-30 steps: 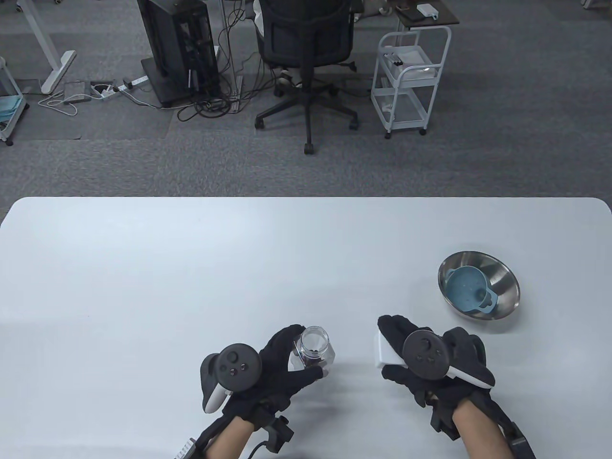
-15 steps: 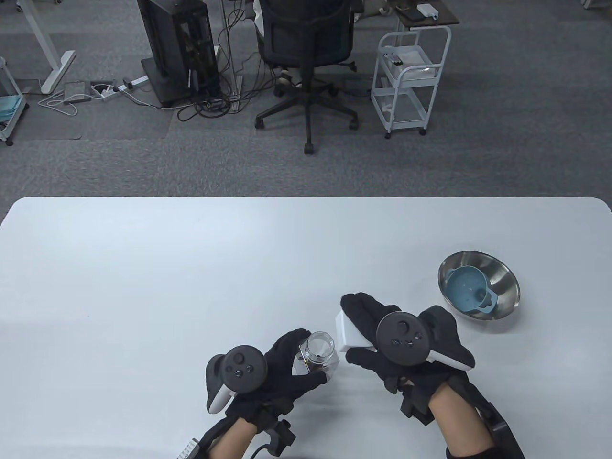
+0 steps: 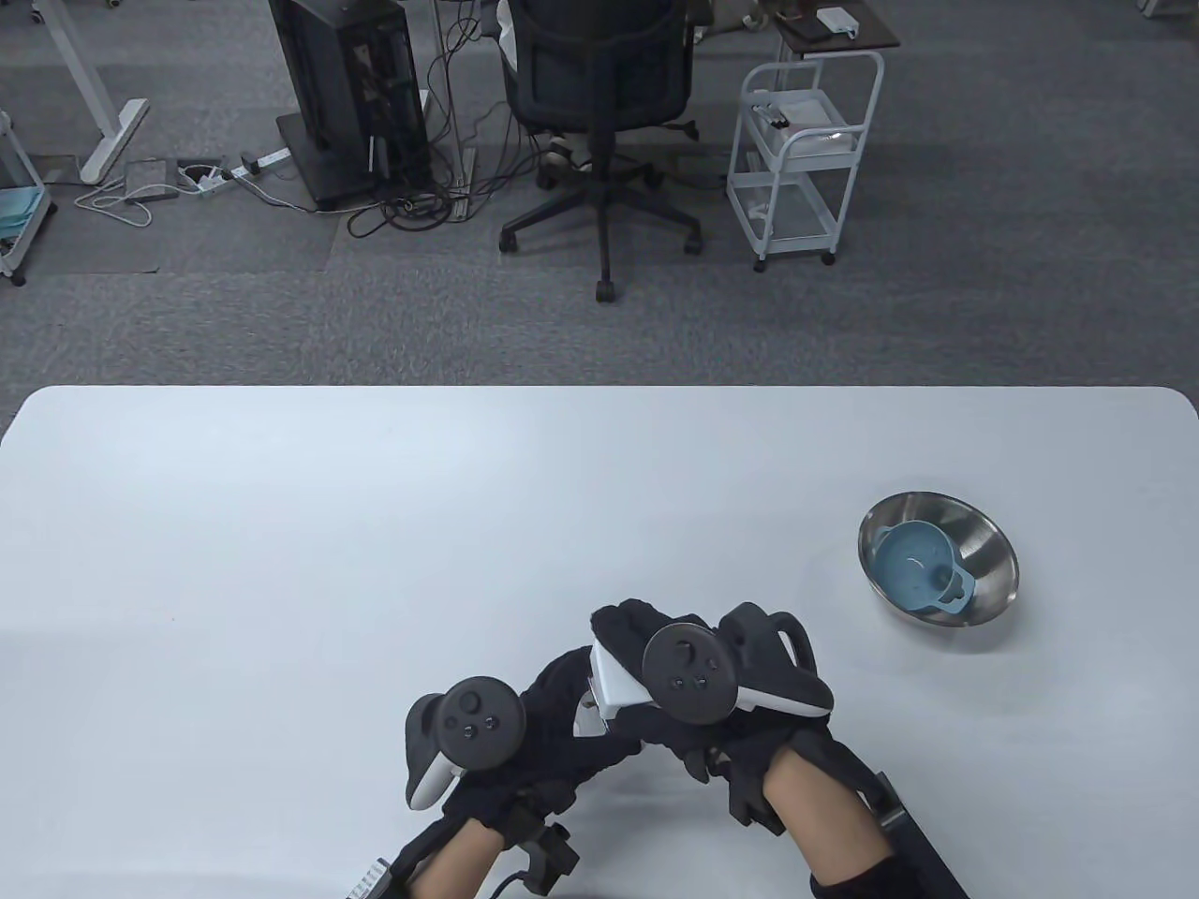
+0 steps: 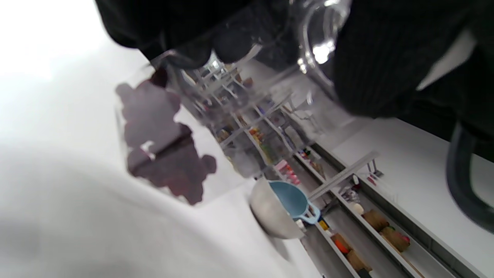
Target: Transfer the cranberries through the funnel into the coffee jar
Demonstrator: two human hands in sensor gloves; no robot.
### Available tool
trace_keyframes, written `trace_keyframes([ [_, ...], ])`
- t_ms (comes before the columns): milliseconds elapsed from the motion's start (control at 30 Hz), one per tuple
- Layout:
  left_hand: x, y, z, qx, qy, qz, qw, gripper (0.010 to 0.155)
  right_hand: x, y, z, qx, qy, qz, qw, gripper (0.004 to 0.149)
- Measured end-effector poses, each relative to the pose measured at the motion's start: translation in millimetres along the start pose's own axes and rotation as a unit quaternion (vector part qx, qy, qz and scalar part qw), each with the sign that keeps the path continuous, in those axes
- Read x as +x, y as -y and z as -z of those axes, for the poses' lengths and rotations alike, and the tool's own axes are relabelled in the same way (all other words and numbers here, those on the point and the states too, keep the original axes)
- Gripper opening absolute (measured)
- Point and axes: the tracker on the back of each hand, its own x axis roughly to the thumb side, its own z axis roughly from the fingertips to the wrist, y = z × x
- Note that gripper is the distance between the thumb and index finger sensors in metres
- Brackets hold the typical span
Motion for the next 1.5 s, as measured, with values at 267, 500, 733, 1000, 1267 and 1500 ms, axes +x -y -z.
trace_keyframes([
  [267,-2.8,-0.2,0.8,0.001,-0.001,-0.013,1.0,0.089,-0.3,-6.3,1.9,0.0,-0.001,-0.004,1.0,0.084],
  [500,-7.1,-0.6,2.5,-0.012,0.008,-0.038,0.999,0.089,-2.2,-4.7,4.1,0.004,0.0,0.0,1.0,0.083],
  [733,-6.6,-1.6,2.9,-0.013,0.019,-0.046,0.999,0.088,-6.5,-8.7,5.3,0.019,-0.005,0.005,1.0,0.083],
  [1000,-6.1,-0.5,2.1,-0.003,0.018,-0.027,0.999,0.088,-1.0,-8.3,9.4,-0.038,-0.085,-0.093,0.991,0.1],
  [1267,-4.6,-0.5,1.7,0.001,0.021,-0.029,0.999,0.088,4.7,-1.0,12.0,-0.024,-0.129,-0.112,0.985,0.107],
  [1500,-4.4,-0.9,1.9,0.0,0.023,-0.028,0.999,0.088,-0.5,23.0,2.4,0.028,-0.045,0.015,0.998,0.098],
])
